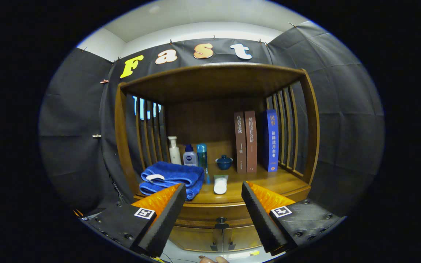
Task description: Pull open the drawer, take out the items inside it, and place them on the countertop above the cabinet.
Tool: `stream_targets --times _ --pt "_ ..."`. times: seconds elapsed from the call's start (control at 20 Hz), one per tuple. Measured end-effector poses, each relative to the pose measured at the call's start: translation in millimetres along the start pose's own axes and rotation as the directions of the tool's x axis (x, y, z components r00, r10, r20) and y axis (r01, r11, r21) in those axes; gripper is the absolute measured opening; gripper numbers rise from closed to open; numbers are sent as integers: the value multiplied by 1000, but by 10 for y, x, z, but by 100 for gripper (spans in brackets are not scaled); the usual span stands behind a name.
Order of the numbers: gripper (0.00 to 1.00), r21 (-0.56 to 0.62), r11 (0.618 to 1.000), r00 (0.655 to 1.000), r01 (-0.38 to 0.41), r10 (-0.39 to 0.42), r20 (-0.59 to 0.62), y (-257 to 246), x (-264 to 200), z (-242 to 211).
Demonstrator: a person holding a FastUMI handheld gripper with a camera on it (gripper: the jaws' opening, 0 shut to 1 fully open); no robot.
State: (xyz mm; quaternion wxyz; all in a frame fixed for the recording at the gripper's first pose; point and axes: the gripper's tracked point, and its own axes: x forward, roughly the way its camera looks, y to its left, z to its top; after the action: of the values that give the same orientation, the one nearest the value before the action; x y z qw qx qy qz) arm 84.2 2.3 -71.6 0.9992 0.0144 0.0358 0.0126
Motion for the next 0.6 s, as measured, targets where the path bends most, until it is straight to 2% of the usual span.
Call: stream_targets --times 0.3,0.6 --pt "99 -10 999 996 -31 32 82 188 -479 709" --pt "99 -11 998 996 -54 55 73 270 -765 880"
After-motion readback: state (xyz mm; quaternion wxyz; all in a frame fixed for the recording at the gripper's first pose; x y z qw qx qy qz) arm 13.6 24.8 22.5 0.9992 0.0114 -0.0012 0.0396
